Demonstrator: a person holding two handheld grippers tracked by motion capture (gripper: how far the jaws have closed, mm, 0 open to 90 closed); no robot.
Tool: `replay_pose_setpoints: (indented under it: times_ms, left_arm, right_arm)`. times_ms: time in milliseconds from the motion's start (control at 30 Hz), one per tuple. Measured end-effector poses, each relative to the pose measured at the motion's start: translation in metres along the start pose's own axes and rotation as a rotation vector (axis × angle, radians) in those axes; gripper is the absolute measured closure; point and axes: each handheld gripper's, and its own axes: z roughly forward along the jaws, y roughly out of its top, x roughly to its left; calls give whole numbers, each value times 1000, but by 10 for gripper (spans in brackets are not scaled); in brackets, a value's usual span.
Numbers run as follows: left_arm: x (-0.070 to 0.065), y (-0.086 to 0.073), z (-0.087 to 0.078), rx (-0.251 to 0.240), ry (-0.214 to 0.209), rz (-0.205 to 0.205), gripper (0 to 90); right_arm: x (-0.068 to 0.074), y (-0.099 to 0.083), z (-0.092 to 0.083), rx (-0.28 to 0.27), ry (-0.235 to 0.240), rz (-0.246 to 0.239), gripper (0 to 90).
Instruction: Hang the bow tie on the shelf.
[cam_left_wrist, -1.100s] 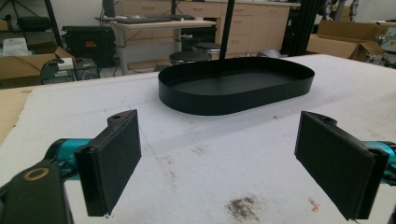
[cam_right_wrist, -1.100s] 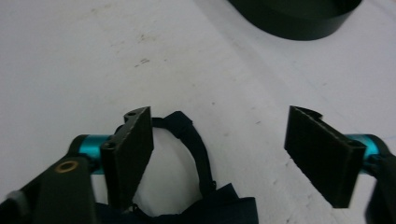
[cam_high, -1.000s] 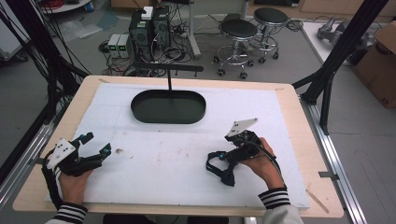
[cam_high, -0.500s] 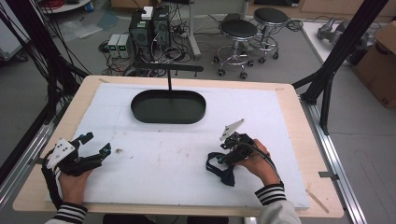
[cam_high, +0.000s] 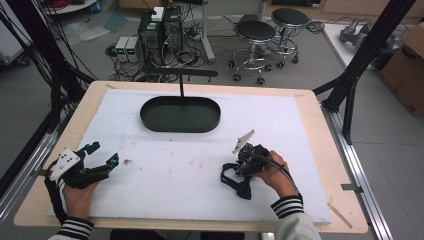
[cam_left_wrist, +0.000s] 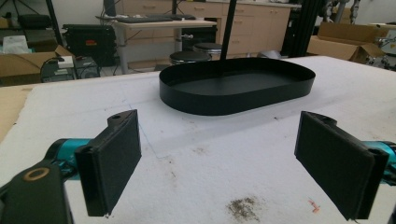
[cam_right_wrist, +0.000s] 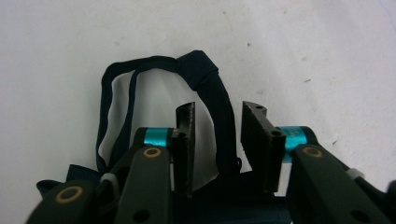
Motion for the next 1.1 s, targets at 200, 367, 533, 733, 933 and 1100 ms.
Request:
replay_pose_setpoints:
  times_ms: [200,367,533,733,933,1100]
  left_arm:
    - [0,0,0,0,0,0,149]
    - [0,0,0,1,0,0,149]
    - [0,0,0,1,-1,1,149]
    - [0,0,0,0,-1,1,149]
    - [0,0,0,0,-1,1,149]
    - [0,0,0,0,-1,1,149]
  right_arm:
    - [0,0,4,26,-9,-4,769]
    - [-3,-1,5,33,-5,25,798]
    - [-3,-2,6,34,-7,36,869]
    - [-2,-3,5,20,-21,48,873]
    - [-2,-4,1,-27,-21,72,874]
    - [-2,-3,-5,-104,-27,94,874]
